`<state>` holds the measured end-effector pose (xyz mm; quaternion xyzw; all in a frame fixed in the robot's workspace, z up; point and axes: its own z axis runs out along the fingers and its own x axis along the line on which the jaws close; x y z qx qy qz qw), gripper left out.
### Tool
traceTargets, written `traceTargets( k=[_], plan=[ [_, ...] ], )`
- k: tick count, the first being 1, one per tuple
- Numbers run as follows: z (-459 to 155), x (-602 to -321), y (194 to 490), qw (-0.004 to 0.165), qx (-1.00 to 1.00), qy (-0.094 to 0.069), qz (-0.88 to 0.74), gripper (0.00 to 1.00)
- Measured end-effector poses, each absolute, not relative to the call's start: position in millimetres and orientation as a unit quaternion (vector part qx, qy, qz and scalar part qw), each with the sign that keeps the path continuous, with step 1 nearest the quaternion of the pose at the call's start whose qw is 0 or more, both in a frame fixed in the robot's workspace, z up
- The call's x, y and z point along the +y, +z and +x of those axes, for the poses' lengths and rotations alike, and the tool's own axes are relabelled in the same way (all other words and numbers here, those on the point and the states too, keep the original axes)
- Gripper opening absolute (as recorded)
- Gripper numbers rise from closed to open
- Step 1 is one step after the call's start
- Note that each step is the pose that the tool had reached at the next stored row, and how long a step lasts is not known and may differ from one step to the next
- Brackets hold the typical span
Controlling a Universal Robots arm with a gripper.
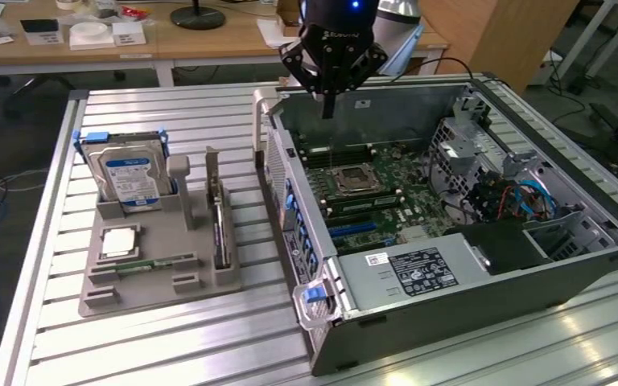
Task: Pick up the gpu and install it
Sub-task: 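Reach for the gpu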
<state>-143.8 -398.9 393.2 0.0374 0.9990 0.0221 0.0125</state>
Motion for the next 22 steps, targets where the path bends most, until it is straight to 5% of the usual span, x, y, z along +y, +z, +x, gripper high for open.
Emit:
traceTargets(
  k=[22],
  plan=[
    [-158, -399, 393, 0.012, 0.999, 0.022, 0.037, 0.11]
  ],
)
